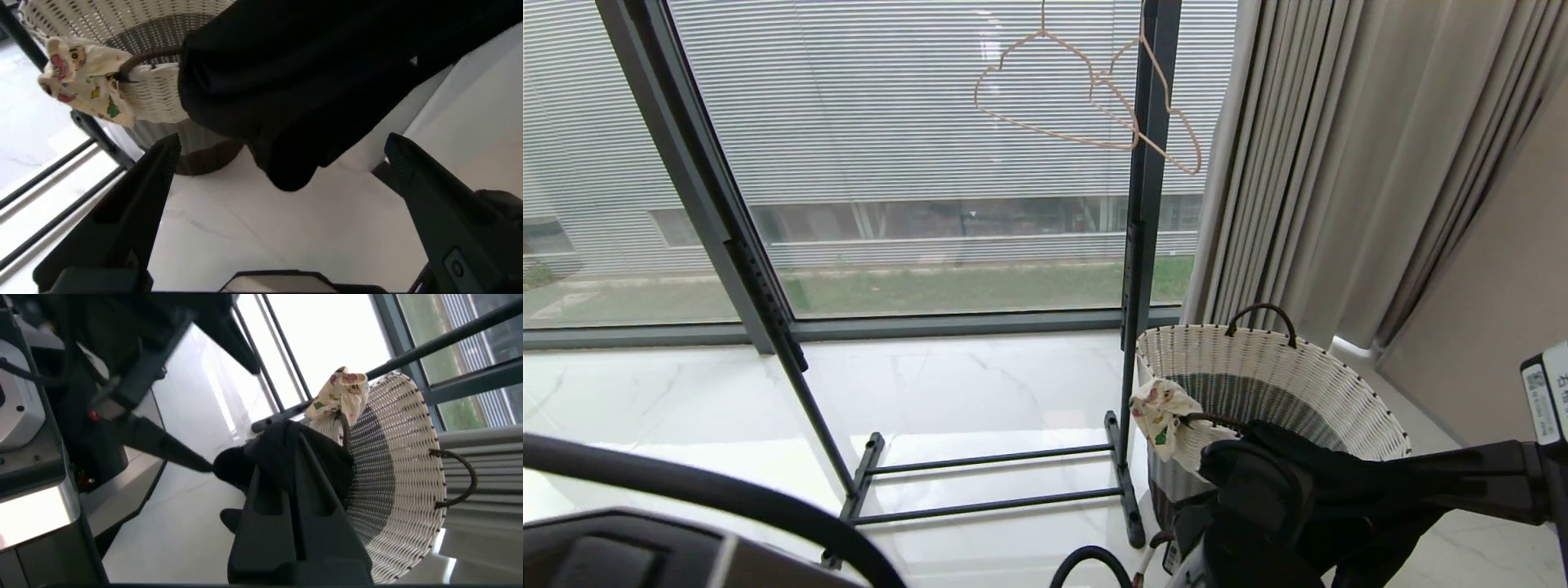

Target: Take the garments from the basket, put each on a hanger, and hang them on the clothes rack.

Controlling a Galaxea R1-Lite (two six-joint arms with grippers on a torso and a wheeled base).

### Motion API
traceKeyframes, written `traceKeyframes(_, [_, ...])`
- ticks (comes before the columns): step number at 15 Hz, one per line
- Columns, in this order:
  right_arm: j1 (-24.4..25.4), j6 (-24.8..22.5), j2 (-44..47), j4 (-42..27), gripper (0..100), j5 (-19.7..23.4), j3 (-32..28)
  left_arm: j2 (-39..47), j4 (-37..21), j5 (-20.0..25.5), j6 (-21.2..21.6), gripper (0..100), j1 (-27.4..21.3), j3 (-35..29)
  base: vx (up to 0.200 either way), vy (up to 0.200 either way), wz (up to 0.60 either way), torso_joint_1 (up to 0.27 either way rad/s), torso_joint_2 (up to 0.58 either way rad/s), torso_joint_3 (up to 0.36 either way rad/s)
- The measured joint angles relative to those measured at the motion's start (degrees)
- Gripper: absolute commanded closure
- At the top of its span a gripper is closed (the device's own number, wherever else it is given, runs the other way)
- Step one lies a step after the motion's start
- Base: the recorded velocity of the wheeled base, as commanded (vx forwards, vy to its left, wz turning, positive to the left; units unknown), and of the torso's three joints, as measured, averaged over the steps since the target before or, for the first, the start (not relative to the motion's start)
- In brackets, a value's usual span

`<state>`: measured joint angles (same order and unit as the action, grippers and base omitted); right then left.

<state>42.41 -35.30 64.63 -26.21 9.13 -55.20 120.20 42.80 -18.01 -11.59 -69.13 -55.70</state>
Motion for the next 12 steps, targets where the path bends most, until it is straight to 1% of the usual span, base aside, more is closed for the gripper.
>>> traceKeyframes(2, [0.22, 0.00, -0.11, 0.02, 100, 0.00, 0.02, 4.28, 0.09, -0.05, 0.16, 0, 1.05, -4.22, 0.000, 0.000, 0.00, 0.000, 0.00, 0.000])
traceKeyframes(3, [0.26, 0.00, -0.15, 0.00, 100, 0.00, 0.07, 5.90, 0.09, -0.09, 0.79, 0, 1.83, -5.16, 0.000, 0.000, 0.00, 0.000, 0.00, 0.000])
traceKeyframes(5, [0.26, 0.00, -0.17, 0.07, 100, -0.02, 0.05, 7.91, 0.06, -0.13, 2.45, 0, 2.84, -5.55, 0.000, 0.000, 0.00, 0.000, 0.00, 0.000])
traceKeyframes(6, [0.30, -0.02, -0.17, 0.10, 100, 0.00, 0.05, 8.39, 0.11, -0.13, 2.56, 0, 3.29, -5.60, 0.000, 0.000, 0.00, 0.000, 0.00, 0.000])
traceKeyframes(8, [0.09, 0.11, -0.11, 0.13, 100, -0.07, 0.00, 8.52, 0.26, -0.16, 2.57, 0, 3.73, -5.29, 0.000, 0.000, 0.00, 0.000, 0.00, 0.000])
traceKeyframes(10, [-0.33, 1.04, 0.16, 0.21, 100, -0.10, 0.00, 7.62, 0.68, -0.09, 2.57, 0, 3.43, -3.34, 0.000, 0.000, 0.00, 0.000, 0.00, 0.000])
traceKeyframes(12, [-0.52, 1.89, 0.52, 0.21, 100, -0.18, 0.00, 6.18, 3.56, -0.02, 2.57, 0, 2.93, -0.37, 0.000, 0.000, 0.00, 0.000, 0.00, 0.000])
